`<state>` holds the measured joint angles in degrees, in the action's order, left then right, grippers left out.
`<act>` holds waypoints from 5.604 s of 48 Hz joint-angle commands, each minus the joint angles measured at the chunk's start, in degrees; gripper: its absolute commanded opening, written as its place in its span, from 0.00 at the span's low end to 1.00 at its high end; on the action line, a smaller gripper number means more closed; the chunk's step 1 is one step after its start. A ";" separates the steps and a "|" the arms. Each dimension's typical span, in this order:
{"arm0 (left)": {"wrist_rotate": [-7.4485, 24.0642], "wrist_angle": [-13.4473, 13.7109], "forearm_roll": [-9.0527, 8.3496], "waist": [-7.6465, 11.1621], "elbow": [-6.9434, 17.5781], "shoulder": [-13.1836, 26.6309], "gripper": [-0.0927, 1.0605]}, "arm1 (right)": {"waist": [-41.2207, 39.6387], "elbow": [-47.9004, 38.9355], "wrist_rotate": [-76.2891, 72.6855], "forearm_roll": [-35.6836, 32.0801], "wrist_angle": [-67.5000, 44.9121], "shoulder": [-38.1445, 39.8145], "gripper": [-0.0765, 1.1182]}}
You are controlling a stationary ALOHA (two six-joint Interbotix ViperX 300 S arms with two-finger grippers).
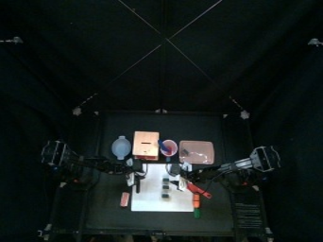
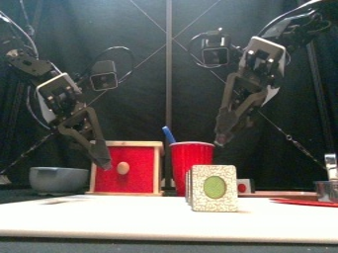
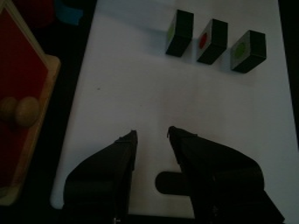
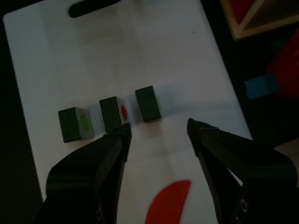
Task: Place sushi on board then cut the sushi with the knife then place the pieces on the plate
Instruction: Place the 4 sushi pieces on the plate
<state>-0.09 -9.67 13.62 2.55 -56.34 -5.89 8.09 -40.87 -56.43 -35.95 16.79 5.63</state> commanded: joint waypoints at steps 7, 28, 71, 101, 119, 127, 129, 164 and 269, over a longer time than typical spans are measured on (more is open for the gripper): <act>0.00 -0.44 0.09 -0.18 0.62 -0.35 0.74 | -0.09 3.78 0.09 -1.05 -0.88 -3.87 0.79; 0.09 -0.44 0.00 -0.35 0.53 -0.26 0.74 | -1.05 6.24 0.18 -1.14 -0.88 -9.40 0.79; 0.09 -0.44 0.09 -0.35 0.97 -0.26 0.73 | -3.43 1.76 0.00 1.41 9.58 2.81 0.55; 0.09 -0.44 0.00 -0.70 0.97 -0.26 0.73 | -21.71 -13.71 0.00 3.52 15.03 21.45 0.55; 0.18 -0.44 0.00 -1.32 1.05 -0.26 0.73 | -31.03 -20.39 0.00 4.57 -1.32 14.77 0.65; 0.09 -0.09 0.00 -1.32 1.05 -0.26 0.73 | -31.90 -19.86 0.09 4.22 -1.49 10.02 0.73; 0.09 -0.09 0.00 -1.23 1.05 -0.26 0.73 | -31.73 -19.34 0.00 4.13 -1.49 9.84 0.73; 0.00 0.00 0.70 -1.05 0.97 -0.26 0.73 | -2.81 -1.05 0.00 4.31 2.99 7.56 0.74; 0.09 0.09 0.70 -1.32 0.53 -0.26 0.73 | -17.67 -14.50 -0.26 9.23 16.00 20.21 0.53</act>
<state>0.00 -9.40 14.24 1.41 -56.43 -5.80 -6.86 -54.05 -56.78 -26.81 32.61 22.32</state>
